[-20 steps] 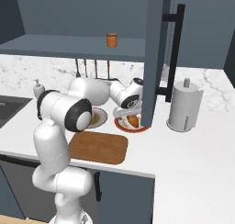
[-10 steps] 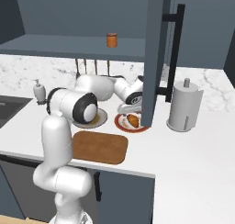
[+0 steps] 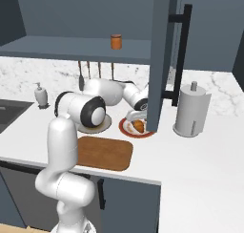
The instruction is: From the different types of pastries on the counter, select a croissant and place it on the cutting board. Then retrieve a jar of jam from the cabinet and place it alongside the croissant on the cutting board.
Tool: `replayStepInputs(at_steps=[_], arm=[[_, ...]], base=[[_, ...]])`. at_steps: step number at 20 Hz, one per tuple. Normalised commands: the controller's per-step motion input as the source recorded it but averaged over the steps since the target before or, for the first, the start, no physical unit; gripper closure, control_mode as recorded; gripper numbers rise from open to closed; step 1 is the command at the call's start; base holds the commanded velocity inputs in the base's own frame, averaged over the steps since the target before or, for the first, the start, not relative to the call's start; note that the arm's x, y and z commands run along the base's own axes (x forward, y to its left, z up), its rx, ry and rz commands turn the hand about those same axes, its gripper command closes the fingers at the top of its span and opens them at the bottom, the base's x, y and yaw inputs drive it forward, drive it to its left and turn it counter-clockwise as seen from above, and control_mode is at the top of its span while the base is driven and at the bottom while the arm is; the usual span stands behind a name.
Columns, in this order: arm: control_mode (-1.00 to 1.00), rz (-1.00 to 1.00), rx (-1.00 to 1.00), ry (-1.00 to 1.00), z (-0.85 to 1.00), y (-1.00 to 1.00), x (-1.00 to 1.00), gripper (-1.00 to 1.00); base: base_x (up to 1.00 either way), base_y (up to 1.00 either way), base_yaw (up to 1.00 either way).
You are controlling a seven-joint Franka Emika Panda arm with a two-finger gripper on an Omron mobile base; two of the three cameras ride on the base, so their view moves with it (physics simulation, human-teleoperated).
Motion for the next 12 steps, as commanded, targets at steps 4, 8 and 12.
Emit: replayStepInputs(at_steps=[4, 8, 12], arm=[[-1.0, 0.0, 0.0, 0.02, 0.0, 0.0, 0.0, -1.0], [-1.0, 0.02, 0.0, 0.04, 0.0, 0.02, -0.04, -1.0], [-1.0, 0.01, 0.0, 0.07, 0.0, 0.09, -0.06, -1.0]], base=[[0.0, 0.0, 0.0], [0.0, 0.0, 0.0], [0.0, 0.0, 0.0]])
